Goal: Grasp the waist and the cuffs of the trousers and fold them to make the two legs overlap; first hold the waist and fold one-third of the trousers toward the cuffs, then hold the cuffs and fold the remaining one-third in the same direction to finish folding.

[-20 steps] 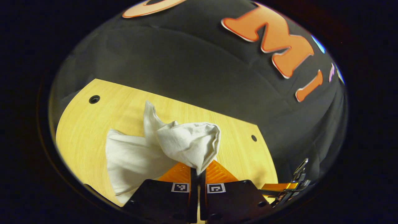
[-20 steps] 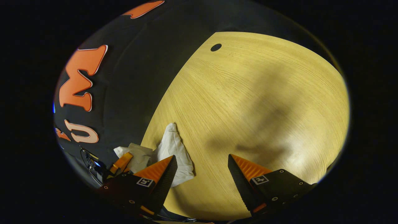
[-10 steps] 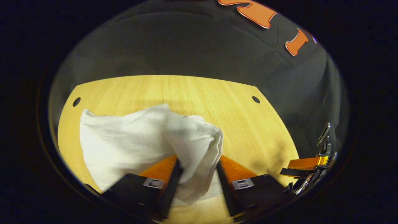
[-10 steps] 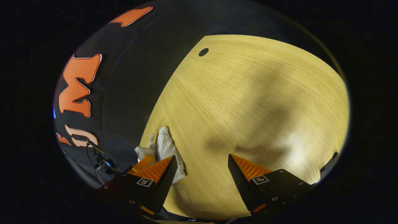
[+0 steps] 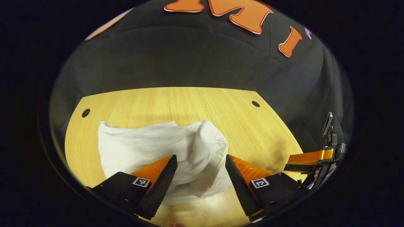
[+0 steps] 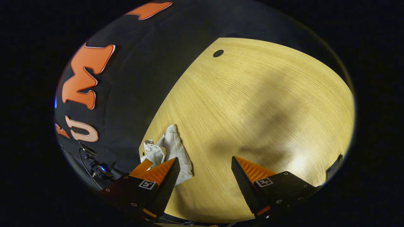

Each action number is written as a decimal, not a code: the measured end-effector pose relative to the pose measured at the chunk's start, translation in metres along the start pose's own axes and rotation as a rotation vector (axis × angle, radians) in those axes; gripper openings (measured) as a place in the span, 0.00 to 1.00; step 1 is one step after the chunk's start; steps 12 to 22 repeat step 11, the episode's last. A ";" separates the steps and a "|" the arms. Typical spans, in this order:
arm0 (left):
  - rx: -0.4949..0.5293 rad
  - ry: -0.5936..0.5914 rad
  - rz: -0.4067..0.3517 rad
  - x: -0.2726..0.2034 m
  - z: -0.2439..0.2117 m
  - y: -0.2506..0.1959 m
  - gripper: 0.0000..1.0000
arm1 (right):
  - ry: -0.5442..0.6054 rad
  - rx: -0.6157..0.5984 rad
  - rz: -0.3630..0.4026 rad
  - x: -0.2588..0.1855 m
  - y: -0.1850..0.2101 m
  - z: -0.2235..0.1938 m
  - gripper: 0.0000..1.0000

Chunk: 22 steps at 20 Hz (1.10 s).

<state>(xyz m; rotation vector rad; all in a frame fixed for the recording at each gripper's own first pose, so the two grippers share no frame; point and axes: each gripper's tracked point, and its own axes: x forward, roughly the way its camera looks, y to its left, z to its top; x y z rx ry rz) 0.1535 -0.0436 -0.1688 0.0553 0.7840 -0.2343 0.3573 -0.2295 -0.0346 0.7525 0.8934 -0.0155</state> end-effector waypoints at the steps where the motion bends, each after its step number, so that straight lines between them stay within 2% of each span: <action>1: -0.008 -0.021 0.011 -0.009 0.005 0.007 0.98 | -0.005 -0.026 0.001 0.001 0.008 0.002 0.98; 3: -0.028 -0.075 0.043 -0.028 0.018 0.027 0.96 | -0.020 -0.088 0.002 0.001 0.027 0.007 0.98; 4: -0.035 -0.104 0.066 -0.038 0.027 0.040 0.99 | -0.030 -0.121 0.000 0.002 0.035 0.009 0.98; 7: -0.031 -0.192 0.170 -0.069 0.043 0.086 0.99 | -0.068 -0.206 0.011 0.001 0.066 0.021 0.98; 8: -0.023 -0.227 0.214 -0.076 0.044 0.097 0.95 | -0.080 -0.233 0.013 0.000 0.075 0.023 0.98; 9: -0.020 -0.259 0.249 -0.088 0.049 0.116 0.99 | -0.095 -0.263 0.015 -0.001 0.084 0.026 0.98; 11: -0.028 -0.318 0.284 -0.091 0.056 0.129 0.99 | -0.135 -0.326 0.023 -0.005 0.102 0.035 0.98; 22: -0.028 -0.318 0.284 -0.091 0.056 0.129 0.99 | -0.135 -0.326 0.023 -0.005 0.102 0.035 0.98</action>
